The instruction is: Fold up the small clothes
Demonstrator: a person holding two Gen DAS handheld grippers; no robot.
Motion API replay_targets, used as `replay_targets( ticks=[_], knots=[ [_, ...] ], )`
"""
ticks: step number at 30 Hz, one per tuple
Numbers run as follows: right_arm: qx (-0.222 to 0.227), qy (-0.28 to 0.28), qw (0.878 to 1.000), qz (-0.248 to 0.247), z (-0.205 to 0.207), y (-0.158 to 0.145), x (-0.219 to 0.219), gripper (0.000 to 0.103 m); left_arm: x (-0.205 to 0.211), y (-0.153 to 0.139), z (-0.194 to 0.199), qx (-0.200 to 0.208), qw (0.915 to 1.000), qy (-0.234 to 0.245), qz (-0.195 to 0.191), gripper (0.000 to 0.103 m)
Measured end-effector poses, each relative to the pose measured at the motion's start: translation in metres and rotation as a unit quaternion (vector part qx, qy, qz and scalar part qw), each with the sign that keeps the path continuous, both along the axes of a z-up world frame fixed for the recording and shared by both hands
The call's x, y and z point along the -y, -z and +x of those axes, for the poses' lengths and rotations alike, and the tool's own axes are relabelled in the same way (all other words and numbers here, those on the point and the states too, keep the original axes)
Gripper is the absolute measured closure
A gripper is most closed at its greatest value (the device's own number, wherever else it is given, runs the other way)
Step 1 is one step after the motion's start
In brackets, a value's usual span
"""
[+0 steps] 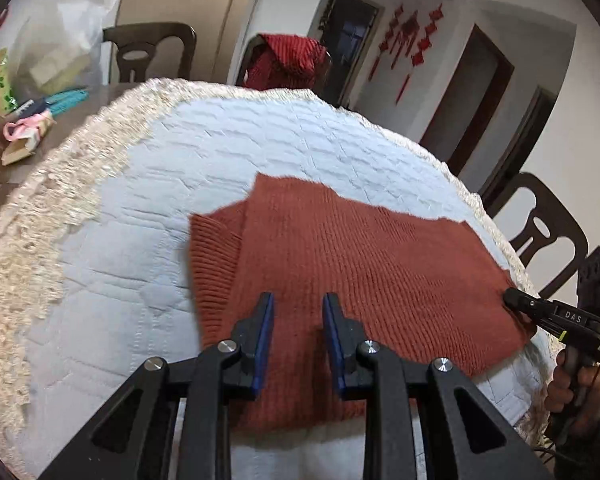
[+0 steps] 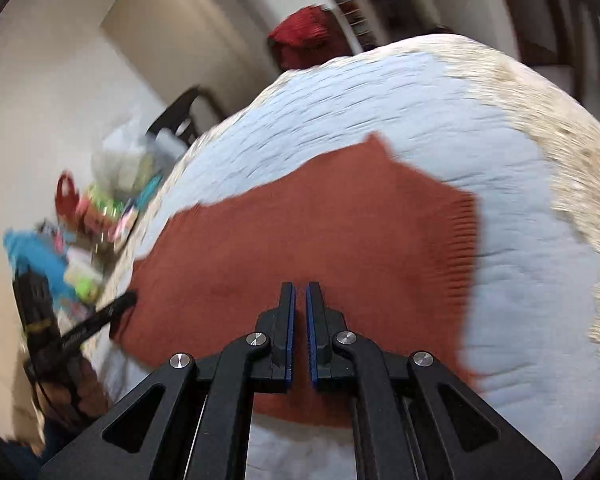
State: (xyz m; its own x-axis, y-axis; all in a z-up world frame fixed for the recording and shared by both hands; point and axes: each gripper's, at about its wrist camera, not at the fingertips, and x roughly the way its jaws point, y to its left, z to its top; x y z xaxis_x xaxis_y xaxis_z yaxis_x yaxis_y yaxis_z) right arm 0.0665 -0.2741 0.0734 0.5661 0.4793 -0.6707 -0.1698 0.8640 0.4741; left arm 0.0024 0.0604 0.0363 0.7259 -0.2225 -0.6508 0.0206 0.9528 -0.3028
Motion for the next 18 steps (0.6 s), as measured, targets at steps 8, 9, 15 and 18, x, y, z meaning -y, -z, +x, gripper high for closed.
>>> replay_targets(
  ticks=[8, 9, 15, 18],
  knots=[
    [-0.002, 0.057, 0.998, 0.016, -0.005, 0.003, 0.037, 0.098, -0.036, 0.009, -0.004, -0.015, 0.998, -0.059, -0.021, 0.07],
    [0.0, 0.058, 0.998, 0.01, -0.005, 0.001, 0.035, 0.098, -0.039, 0.01, -0.004, -0.016, 0.9975, -0.063, -0.026, 0.063],
    [0.02, 0.022, 1.0, -0.003, -0.006, -0.013, 0.008, 0.098, -0.04, 0.016, 0.005, -0.021, 0.997, -0.06, -0.044, 0.059],
    [0.027, -0.013, 1.0, -0.002, -0.005, -0.016, -0.015, 0.098, -0.038, 0.018, 0.015, -0.023, 0.9964, -0.058, -0.057, 0.056]
  ],
)
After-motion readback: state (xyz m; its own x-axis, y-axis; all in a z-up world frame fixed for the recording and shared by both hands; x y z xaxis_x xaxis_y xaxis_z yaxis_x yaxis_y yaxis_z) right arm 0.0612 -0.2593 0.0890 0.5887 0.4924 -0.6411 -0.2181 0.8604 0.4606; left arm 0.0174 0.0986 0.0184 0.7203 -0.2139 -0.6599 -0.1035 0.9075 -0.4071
